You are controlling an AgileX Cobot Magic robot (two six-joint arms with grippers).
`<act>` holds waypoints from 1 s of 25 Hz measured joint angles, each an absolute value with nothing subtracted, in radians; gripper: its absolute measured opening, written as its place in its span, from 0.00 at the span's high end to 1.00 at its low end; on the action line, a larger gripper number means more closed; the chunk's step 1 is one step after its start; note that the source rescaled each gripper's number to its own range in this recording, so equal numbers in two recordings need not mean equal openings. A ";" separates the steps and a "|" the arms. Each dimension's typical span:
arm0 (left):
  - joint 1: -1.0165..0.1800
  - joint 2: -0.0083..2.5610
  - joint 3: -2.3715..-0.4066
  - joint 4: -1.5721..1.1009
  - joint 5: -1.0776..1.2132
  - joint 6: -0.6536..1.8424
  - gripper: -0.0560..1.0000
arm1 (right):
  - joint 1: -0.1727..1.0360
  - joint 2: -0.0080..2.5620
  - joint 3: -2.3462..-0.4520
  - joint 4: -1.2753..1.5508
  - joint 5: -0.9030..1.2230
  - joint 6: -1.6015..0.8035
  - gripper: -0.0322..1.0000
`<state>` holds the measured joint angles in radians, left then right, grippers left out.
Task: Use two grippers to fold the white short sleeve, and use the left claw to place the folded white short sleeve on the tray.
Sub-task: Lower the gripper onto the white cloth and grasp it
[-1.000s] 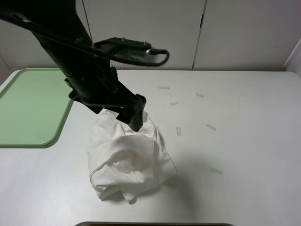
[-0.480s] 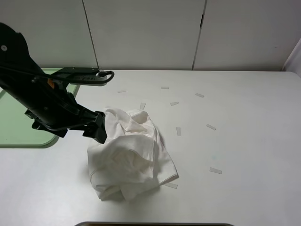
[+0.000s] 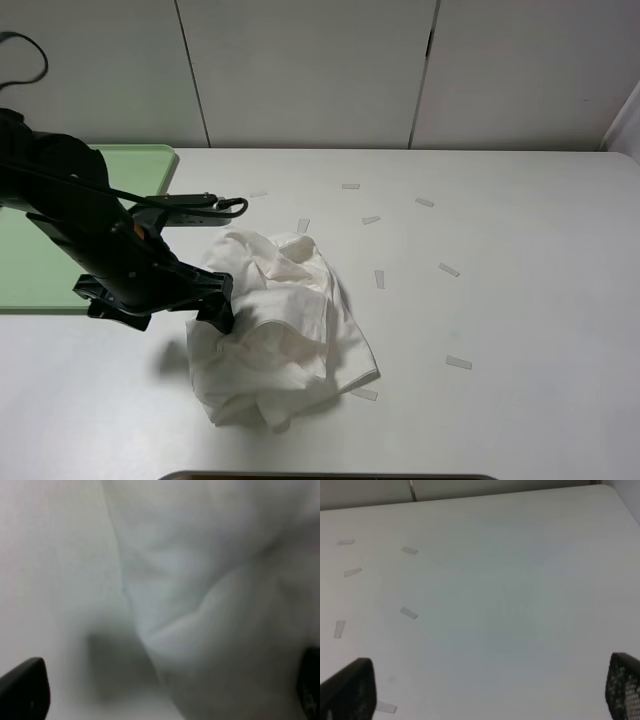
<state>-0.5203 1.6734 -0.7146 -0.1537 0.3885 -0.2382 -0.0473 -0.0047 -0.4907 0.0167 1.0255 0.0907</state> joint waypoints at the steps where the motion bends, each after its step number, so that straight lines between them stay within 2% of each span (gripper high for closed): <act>1: -0.520 1.687 -0.715 -0.163 0.379 -0.236 0.00 | -0.047 -0.005 -0.491 0.017 1.025 0.091 0.00; 13: -0.576 1.816 -0.716 -0.318 0.171 -0.086 0.01 | -0.047 -0.005 -0.491 0.017 1.025 0.091 0.00; 15: -0.588 1.824 -0.716 -0.323 0.149 -0.085 0.06 | -0.047 -0.005 -0.491 0.017 1.025 0.091 0.00; 19: -0.594 1.825 -0.716 -0.333 0.139 -0.085 0.26 | -0.047 -0.005 -0.491 0.017 1.025 0.091 0.00; 25: -0.601 1.825 -0.716 -0.343 0.105 -0.084 0.68 | -0.047 -0.005 -0.491 0.017 1.025 0.091 0.00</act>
<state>-0.6013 1.8247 -0.7155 -0.3428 0.1046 -0.0842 -0.0473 -0.0047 -0.4907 0.0167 1.0255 0.0907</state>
